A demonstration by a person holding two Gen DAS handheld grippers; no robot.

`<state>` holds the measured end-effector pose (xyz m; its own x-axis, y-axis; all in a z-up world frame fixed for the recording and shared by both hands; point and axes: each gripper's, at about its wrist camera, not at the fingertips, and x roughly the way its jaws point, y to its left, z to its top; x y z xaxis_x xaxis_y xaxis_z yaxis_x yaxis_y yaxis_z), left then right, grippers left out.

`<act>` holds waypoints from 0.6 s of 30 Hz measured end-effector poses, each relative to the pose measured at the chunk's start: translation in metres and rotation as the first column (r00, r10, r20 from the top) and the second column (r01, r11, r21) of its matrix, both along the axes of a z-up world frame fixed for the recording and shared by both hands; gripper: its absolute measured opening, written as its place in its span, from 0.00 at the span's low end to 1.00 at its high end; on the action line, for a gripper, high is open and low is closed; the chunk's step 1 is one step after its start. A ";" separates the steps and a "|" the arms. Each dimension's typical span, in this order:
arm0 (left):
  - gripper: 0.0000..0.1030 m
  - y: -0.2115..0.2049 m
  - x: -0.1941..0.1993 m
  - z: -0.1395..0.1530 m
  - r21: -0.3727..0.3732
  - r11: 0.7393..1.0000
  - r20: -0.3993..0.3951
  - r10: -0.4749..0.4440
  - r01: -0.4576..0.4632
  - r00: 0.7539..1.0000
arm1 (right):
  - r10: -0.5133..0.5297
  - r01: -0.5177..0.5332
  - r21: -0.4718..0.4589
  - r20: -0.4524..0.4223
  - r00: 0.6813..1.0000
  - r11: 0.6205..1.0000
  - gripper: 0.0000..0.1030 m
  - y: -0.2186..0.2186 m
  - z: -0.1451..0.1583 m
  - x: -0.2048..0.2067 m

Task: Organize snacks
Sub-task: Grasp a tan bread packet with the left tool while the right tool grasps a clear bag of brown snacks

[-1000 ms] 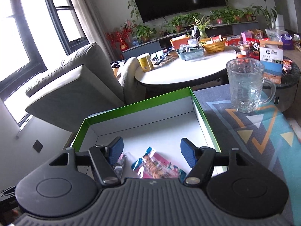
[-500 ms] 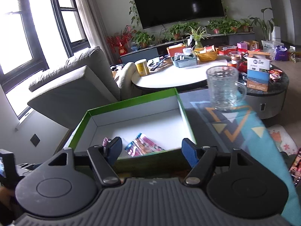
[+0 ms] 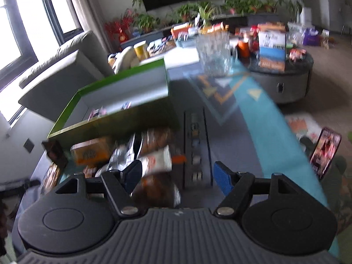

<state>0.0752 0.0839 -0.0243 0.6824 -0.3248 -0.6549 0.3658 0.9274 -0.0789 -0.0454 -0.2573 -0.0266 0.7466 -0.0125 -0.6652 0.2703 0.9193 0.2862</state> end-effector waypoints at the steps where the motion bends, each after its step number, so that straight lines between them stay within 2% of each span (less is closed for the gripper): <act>1: 0.60 -0.007 0.001 -0.001 0.001 1.000 0.006 -0.014 0.014 1.000 | 0.016 -0.016 -0.001 0.000 1.000 1.000 0.52 0.004 -0.002 -0.002; 6: 0.60 -0.036 0.003 -0.015 0.088 0.996 0.000 -0.029 0.029 1.000 | 0.105 -0.102 -0.093 0.022 0.994 0.990 0.52 0.026 -0.013 0.002; 11: 0.61 -0.040 0.010 -0.025 0.088 0.996 -0.037 -0.001 0.004 0.999 | 0.201 -0.200 -0.196 -0.014 0.980 0.960 0.52 0.041 -0.027 0.011; 18: 0.65 -0.047 0.018 -0.029 0.099 0.995 -0.016 0.012 -0.011 1.000 | 0.189 -0.188 -0.181 -0.014 0.982 0.965 0.52 0.040 -0.036 0.023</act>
